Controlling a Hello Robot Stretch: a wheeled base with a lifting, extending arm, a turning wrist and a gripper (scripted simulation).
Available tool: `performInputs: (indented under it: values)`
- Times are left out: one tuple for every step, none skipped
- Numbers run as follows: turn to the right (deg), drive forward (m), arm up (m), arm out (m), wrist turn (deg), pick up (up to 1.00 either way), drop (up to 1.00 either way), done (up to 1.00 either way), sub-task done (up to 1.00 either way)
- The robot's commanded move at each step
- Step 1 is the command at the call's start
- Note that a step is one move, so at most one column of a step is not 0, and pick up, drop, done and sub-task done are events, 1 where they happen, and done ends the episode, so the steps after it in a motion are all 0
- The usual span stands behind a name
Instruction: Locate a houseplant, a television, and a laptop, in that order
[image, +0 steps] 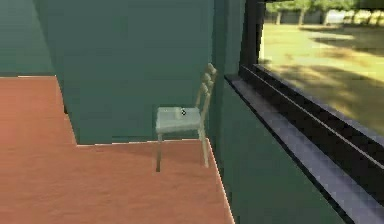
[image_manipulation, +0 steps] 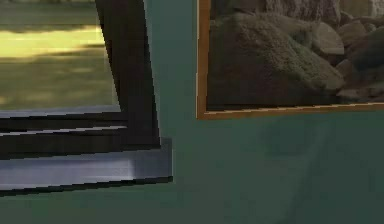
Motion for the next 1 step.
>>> performInputs:
  values:
    - [0.0,0.15,0.0,0.0,0.0,0.0,0.0,0.0,0.0]
